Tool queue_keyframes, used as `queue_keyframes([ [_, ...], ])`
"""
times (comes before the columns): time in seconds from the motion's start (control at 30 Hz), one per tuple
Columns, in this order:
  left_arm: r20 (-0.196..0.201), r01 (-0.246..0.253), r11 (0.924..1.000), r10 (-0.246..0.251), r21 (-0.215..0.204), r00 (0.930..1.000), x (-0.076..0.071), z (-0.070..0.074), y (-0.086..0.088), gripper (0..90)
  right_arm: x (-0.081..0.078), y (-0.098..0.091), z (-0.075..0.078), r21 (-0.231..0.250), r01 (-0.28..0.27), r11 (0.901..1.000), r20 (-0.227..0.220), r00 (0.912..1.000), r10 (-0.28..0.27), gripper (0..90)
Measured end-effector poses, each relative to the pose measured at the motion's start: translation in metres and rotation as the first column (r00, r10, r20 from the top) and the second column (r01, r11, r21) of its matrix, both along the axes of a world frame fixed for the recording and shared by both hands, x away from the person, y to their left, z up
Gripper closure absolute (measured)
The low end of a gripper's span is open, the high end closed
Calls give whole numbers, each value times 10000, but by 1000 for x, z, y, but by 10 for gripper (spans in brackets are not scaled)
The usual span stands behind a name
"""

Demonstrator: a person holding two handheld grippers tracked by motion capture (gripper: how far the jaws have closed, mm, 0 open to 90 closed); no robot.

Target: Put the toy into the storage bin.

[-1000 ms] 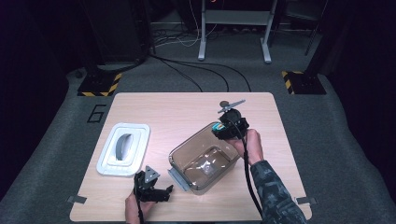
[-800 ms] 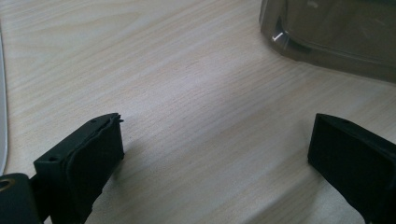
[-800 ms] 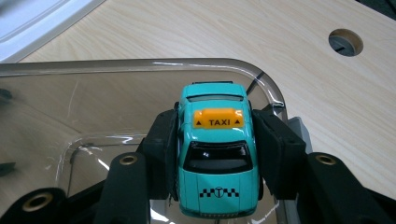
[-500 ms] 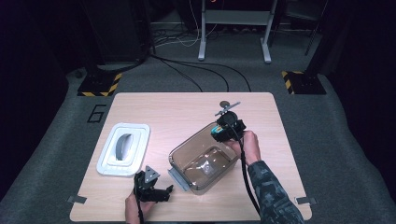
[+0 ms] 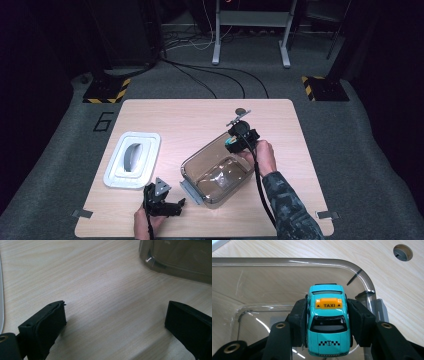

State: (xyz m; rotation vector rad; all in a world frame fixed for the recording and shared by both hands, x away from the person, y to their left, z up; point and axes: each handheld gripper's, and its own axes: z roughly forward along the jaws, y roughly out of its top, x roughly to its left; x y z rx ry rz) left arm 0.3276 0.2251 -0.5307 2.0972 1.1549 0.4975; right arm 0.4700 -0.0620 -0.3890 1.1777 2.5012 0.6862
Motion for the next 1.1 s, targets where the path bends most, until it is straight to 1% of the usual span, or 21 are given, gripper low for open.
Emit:
queue_keyframes([
  [0.1, -2, 9, 10000, -9, 6, 10000, 0, 0, 0, 33, 1, 2, -2, -120, -8, 9999, -65, 10000, 8, 522],
  [0.13, -4, 11, 10000, -11, 11, 10000, 0, 0, 0, 33, 2, 2, -3, -272, -153, 9995, -64, 9999, 151, 522],
  [0.17, 6, -20, 10000, 20, -33, 10000, 0, 0, 0, 33, 2, 4, -3, -289, -61, 9996, -100, 9999, 58, 522],
  [0.23, -7, -19, 10000, 19, -76, 10000, 0, 0, 0, 34, 2, 5, -4, -512, -202, 9985, -55, 9998, 199, 522],
  [0.3, -11, -22, 10000, 22, -84, 10000, 0, 0, 0, 35, 3, 7, -4, -656, -218, 9976, -106, 9997, 212, 522],
  [0.37, -6, -30, 9999, 30, -102, 10000, 0, 0, -1, 35, 3, 8, -5, -821, -272, 9962, -51, 9996, 269, 521],
  [0.5, -8, -18, 10000, 18, -81, 10000, 0, 0, 0, 35, 3, 10, -6, -997, -189, 9948, -17, 9998, 189, 514],
  [0.53, -10, -16, 10000, 16, -81, 10000, 0, 0, 0, 35, 3, 10, -7, -1100, -206, 9937, 18, 9998, 209, 504],
  [0.57, -7, -23, 9999, 23, -100, 10000, 0, 0, 0, 35, 2, 10, -7, -1110, -207, 9936, 11, 9998, 210, 476],
  [0.67, 11, -6, 10000, 6, -85, 10000, 0, 0, 0, 35, 1, 11, -5, -1082, -211, 9939, 36, 9998, 216, 428],
  [0.7, 8, -19, 9999, 19, -106, 10000, 0, 0, 0, 39, -1, 12, -4, -1183, -235, 9927, 72, 9997, 246, 397],
  [0.73, 29, -1, 9999, 2, -135, 10000, 0, -1, 0, 40, -3, 13, -3, -1282, -213, 9915, 139, 9996, 233, 386],
  [0.8, 12, -10, 9999, 10, -107, 10000, 0, 0, 0, 40, -6, 12, -1, -1140, -264, 9931, 138, 9995, 282, 364],
  [0.83, 11, -12, 9999, 13, -105, 10000, 0, 0, 0, 40, -8, 11, 1, -1031, -256, 9943, 165, 9995, 275, 353],
  [0.9, 12, -12, 9999, 13, -104, 10000, 0, 0, 0, 40, -11, 7, 4, -749, -407, 9964, 157, 9990, 419, 336],
  [0.93, 11, -13, 9999, 13, -104, 10000, 0, 0, 0, 40, -14, 4, 6, -453, -447, 9980, 140, 9989, 454, 318],
  [1.0, 13, -14, 9999, 14, -108, 10000, 0, 0, 0, 41, -17, 0, 9, -94, -479, 9988, 131, 9988, 481, 284],
  [1.03, 14, -14, 9999, 14, -106, 10000, 0, 0, 0, 41, -19, -3, 11, 109, -491, 9987, 135, 9987, 489, 265],
  [1.07, 14, -14, 9999, 14, -108, 10000, 0, 0, 0, 41, -22, -7, 14, 327, -648, 9974, 160, 9978, 643, 247],
  [1.1, 26, 3, 10000, -3, -75, 10000, 0, 0, 0, 41, -25, -9, 17, 550, -589, 9967, 185, 9981, 580, 230],
])
